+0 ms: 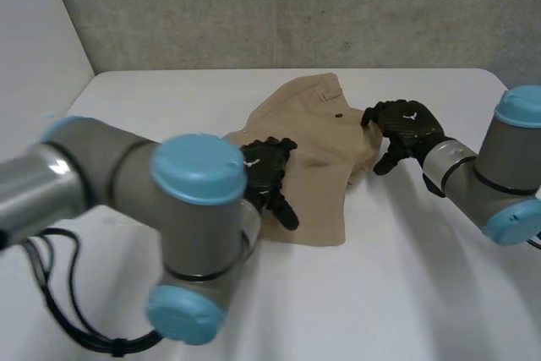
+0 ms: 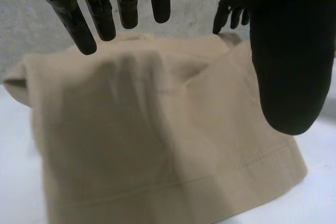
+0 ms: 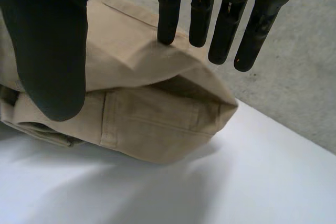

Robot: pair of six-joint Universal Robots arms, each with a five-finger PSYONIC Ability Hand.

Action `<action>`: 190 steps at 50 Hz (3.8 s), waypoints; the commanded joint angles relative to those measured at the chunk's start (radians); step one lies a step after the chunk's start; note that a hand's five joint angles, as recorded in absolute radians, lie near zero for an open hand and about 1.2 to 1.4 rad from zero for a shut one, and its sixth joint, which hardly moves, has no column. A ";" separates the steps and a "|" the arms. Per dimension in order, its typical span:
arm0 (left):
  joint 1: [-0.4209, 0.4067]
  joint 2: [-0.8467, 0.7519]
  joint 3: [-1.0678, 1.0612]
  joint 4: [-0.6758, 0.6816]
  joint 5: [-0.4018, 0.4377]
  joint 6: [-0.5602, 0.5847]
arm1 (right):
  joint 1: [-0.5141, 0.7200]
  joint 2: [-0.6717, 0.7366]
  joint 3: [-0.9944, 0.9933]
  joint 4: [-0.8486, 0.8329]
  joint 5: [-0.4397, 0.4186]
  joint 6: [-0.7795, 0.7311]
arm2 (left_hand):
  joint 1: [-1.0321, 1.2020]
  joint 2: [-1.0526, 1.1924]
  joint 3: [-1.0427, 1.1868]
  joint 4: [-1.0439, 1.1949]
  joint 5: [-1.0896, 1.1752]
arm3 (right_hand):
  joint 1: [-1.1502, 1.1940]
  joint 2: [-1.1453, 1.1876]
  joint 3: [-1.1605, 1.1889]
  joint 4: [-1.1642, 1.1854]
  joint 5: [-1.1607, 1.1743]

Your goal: Fold the shorts.

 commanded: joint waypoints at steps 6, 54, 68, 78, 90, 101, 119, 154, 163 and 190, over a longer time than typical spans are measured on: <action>-0.047 -0.237 0.218 0.101 -0.040 0.020 | 0.004 0.159 -0.179 -0.042 -0.005 0.003 | 0.232 0.227 0.220 0.228 0.207 | 0.086 0.030 0.034 0.039 0.039; 0.265 0.330 -0.221 0.210 -0.031 0.163 | 0.248 -0.344 0.294 0.036 -0.031 -0.012 | 1.134 1.129 1.122 1.130 1.108 | 0.995 0.939 0.943 0.948 0.948; 0.130 0.386 -0.407 0.076 -0.020 -0.096 | 0.406 -0.258 0.134 0.052 0.256 0.111 | 0.130 0.124 0.117 0.126 0.104 | 0.995 0.939 0.943 0.948 0.948; 0.081 0.277 -0.336 0.044 -0.019 -0.299 | 0.468 -0.320 0.163 0.055 0.268 0.120 | 0.138 0.133 0.126 0.134 0.113 | 0.995 0.939 0.943 0.948 0.948; 0.062 0.056 -0.207 0.044 -0.082 -0.348 | 0.473 -0.330 0.192 0.055 0.315 0.114 | 0.583 0.578 0.571 0.579 0.557 | 0.995 0.939 0.943 0.948 0.948; 0.067 0.048 -0.206 0.062 -0.162 -0.334 | 0.456 -0.333 0.254 0.093 0.323 0.129 | 1.192 1.187 1.179 1.188 1.166 | 0.289 0.233 0.237 0.241 0.242; 0.073 0.042 -0.177 0.062 -0.162 -0.314 | 0.300 -0.528 0.554 0.092 0.314 0.249 | 1.192 1.187 1.179 1.188 1.166 | -0.055 -0.111 -0.107 -0.102 -0.102; 0.117 0.207 -0.183 -0.003 -0.093 -0.075 | 0.332 -0.388 0.409 -0.289 0.467 0.067 | 1.192 1.187 1.179 1.188 1.166 | 0.995 0.939 0.943 0.948 0.948; 0.180 0.506 -0.161 -0.065 0.084 0.227 | 0.338 -0.661 0.332 -0.182 0.355 -0.292 | 1.192 1.187 1.179 1.188 1.166 | 0.995 0.939 0.943 0.948 0.948; 0.260 0.679 0.031 -0.336 0.277 0.361 | 0.343 -0.705 0.050 0.311 0.352 -0.242 | 1.192 1.187 1.179 1.188 1.166 | 0.995 0.939 0.943 0.948 0.948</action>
